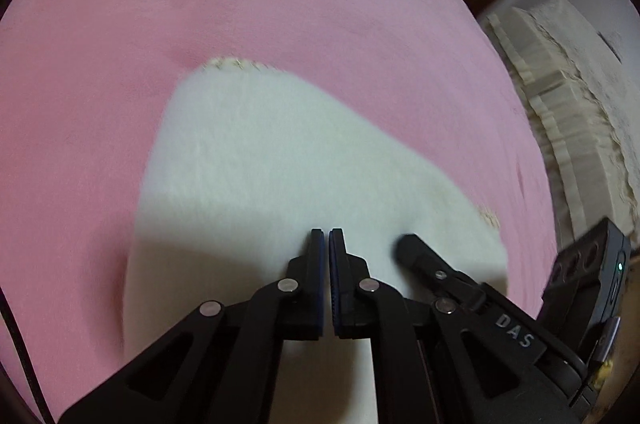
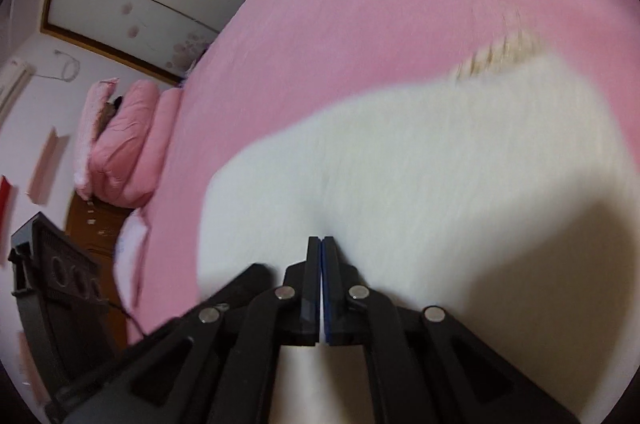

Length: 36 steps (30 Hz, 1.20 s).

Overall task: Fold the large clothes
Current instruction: 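Press and square the folded white bundle flat with both tools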

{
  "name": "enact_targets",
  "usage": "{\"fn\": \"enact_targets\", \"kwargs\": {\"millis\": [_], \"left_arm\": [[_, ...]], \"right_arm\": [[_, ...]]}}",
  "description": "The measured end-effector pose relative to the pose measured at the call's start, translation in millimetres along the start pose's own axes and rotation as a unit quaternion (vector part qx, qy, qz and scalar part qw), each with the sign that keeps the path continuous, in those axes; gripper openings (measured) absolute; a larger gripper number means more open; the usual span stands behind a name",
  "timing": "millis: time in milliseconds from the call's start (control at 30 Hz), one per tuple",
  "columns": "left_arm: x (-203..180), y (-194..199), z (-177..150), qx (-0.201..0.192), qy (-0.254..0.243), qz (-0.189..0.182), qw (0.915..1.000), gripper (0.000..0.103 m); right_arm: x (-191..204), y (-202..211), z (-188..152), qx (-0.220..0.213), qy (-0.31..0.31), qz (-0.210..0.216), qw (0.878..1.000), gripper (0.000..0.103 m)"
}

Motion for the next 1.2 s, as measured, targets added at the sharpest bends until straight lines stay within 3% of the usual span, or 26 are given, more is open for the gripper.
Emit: {"fn": "enact_targets", "kwargs": {"millis": [100, 267, 400, 533, 700, 867, 1033, 1100, 1167, 1200], "left_arm": [[13.5, -0.2, 13.2, -0.022, 0.003, 0.02, 0.9995, 0.001], [38.8, 16.9, 18.9, -0.031, 0.001, 0.021, 0.9993, 0.001], [46.4, 39.1, 6.6, -0.01, -0.006, 0.037, 0.9993, 0.001], [46.8, 68.5, -10.3, -0.005, 0.022, 0.025, 0.9994, 0.0], [31.7, 91.8, -57.8, 0.012, 0.006, 0.023, 0.9996, 0.0], [22.6, 93.4, -112.2, 0.057, 0.012, 0.014, 0.9982, 0.0], [20.6, 91.1, -124.1, 0.071, 0.054, 0.008, 0.996, 0.0], [14.1, 100.1, -123.4, 0.073, 0.034, 0.022, 0.9965, 0.001], [-3.6, 104.5, -128.3, 0.074, 0.006, 0.011, 0.9971, 0.001], [-9.0, 108.3, -133.7, 0.082, 0.001, -0.003, 0.9966, 0.001]], "right_arm": [[-11.7, 0.8, 20.8, -0.017, 0.004, -0.018, 1.0, 0.0], [-48.1, 44.2, 36.5, -0.086, 0.012, -0.135, 0.987, 0.0], [-51.4, 54.8, 28.0, -0.065, 0.028, -0.154, 0.985, 0.0], [-45.6, 68.4, 5.9, -0.033, 0.083, -0.191, 0.978, 0.0], [-45.3, 92.8, -38.7, 0.008, 0.088, -0.196, 0.977, 0.0], [-43.9, 123.7, -91.0, 0.026, 0.102, -0.2, 0.974, 0.0], [-56.1, 137.6, -122.5, 0.072, 0.081, -0.195, 0.975, 0.0], [-56.8, 143.7, -128.5, 0.079, 0.07, -0.196, 0.975, 0.0], [-38.6, 151.6, -128.2, 0.063, 0.076, -0.153, 0.983, 0.0], [-25.1, 152.0, -129.0, 0.064, 0.078, -0.107, 0.989, 0.0]]}}
Point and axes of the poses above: each gripper's, at about its wrist camera, not at the fingertips, and y roughly against the way its jaws point, x to its left, z to its top, the point moved 8 cm from there along -y, roughly the way its jaws point, and after that the axes turned 3 degrees about -x, right-handed, at the moved point
